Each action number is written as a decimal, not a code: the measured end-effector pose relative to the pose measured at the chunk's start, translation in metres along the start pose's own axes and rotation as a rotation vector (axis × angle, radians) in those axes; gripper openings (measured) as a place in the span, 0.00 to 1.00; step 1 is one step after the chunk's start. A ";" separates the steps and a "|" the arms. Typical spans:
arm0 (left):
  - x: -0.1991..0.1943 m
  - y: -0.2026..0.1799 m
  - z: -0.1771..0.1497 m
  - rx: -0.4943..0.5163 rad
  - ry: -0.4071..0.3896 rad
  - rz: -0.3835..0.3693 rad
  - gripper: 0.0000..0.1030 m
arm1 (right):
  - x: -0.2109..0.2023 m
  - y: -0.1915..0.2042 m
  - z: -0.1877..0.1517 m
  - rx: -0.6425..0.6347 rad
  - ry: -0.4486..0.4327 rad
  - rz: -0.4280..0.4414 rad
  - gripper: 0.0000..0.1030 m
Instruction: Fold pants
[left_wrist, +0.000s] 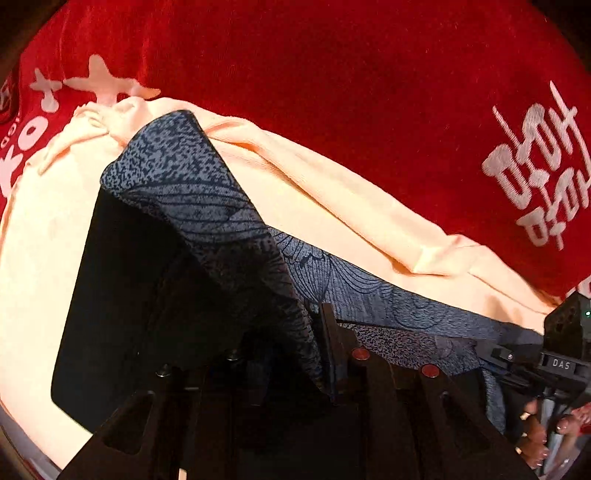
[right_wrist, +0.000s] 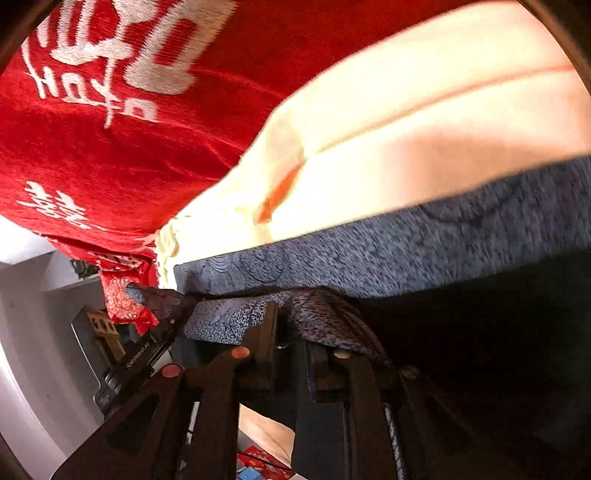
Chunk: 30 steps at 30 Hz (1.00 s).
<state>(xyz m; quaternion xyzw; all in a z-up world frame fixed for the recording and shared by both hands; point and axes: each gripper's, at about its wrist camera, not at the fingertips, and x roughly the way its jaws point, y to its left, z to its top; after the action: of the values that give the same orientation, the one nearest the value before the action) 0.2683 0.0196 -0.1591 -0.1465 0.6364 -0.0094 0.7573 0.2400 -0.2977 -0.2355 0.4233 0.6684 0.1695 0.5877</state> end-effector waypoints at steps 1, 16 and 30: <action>-0.007 0.002 0.000 -0.003 -0.003 -0.020 0.29 | -0.002 0.005 -0.002 -0.026 0.003 0.008 0.46; 0.019 -0.037 -0.043 0.213 -0.001 0.287 0.78 | 0.011 0.061 -0.050 -0.346 0.010 -0.275 0.39; -0.002 -0.093 -0.083 0.355 0.073 0.334 0.86 | -0.086 0.019 -0.111 -0.210 -0.172 -0.141 0.59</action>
<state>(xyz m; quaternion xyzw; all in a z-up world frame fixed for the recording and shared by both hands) 0.2034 -0.0866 -0.1478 0.0967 0.6671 -0.0009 0.7387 0.1395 -0.3226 -0.1387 0.3244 0.6223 0.1597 0.6943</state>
